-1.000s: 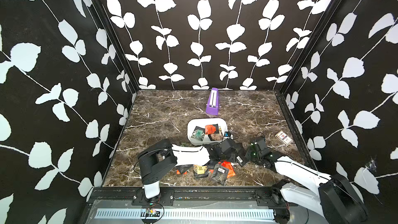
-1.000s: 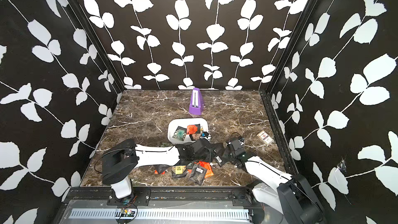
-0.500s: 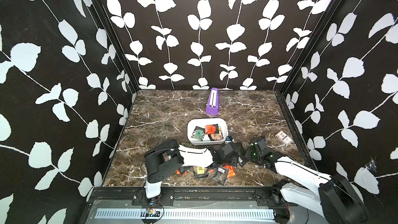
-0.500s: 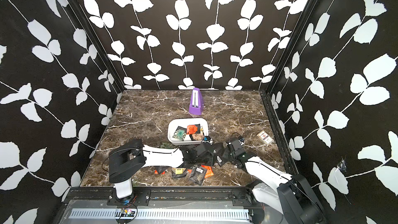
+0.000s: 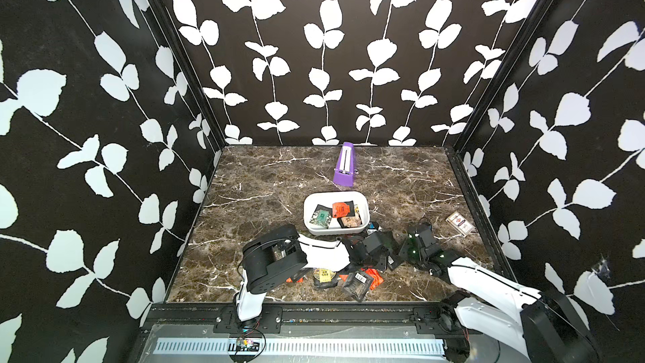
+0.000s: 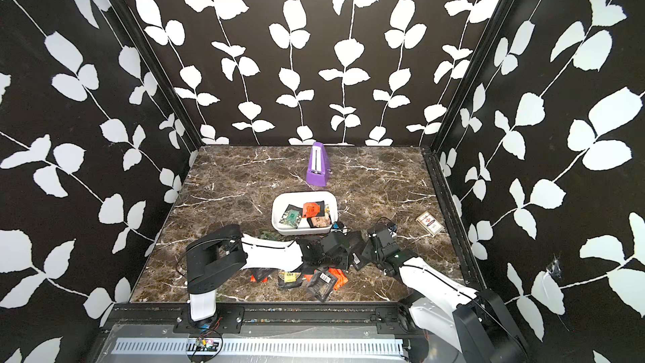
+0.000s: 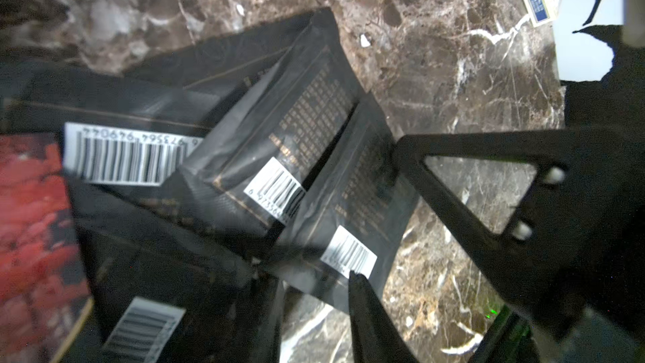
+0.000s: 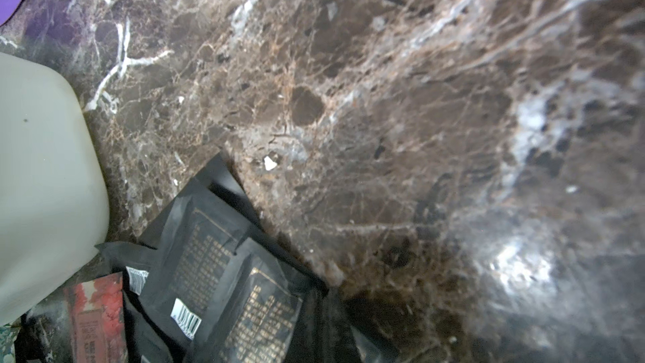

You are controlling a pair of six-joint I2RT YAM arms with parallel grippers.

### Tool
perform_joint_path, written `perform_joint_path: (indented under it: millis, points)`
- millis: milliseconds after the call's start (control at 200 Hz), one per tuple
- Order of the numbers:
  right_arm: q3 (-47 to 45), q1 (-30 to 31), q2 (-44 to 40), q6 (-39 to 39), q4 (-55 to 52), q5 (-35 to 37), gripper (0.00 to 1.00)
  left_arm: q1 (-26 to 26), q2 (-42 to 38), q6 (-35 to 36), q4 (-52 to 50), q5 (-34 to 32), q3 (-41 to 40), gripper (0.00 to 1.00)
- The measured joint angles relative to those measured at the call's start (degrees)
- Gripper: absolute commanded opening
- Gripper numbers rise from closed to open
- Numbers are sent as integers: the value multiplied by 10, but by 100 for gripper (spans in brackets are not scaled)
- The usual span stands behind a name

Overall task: Put the tea bags into the storage box
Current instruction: Pick up the tea bag from the center of the board.

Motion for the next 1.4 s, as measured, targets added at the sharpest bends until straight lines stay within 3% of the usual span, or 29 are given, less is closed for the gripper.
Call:
perform_joint_path:
  millis: [295, 630, 1400]
  points:
    - [-6, 0, 0, 4, 13, -2, 0, 0, 9, -12, 5, -10, 9, 32]
    - [-19, 0, -11, 12, 29, -3, 0, 0, 20, -24, 19, 2, 17, 22]
    - [-27, 0, -22, 14, 34, -3, 0, 0, 10, -34, 45, 42, 18, 18]
